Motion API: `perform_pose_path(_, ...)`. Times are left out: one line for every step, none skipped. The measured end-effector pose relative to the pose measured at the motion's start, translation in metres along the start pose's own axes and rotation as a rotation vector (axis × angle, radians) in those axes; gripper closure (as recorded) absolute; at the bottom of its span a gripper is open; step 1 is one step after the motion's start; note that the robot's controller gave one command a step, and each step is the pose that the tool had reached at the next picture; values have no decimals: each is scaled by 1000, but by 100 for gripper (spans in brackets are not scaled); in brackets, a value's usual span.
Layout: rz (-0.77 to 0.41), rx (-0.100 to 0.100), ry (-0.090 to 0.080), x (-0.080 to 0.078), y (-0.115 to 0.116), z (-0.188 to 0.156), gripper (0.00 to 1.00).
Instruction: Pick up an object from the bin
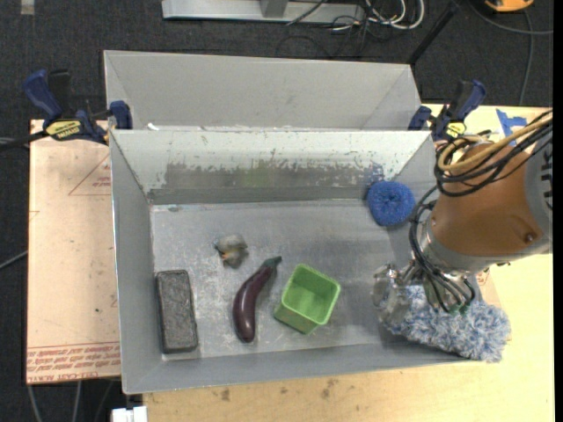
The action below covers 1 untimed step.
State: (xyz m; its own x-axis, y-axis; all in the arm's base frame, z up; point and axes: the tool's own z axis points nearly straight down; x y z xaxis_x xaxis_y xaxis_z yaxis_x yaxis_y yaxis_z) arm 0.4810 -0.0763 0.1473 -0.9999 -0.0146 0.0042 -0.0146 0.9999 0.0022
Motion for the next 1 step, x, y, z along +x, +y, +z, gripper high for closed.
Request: perform_pose_path(-56, 2, -7, -16, -11, -45, 0)
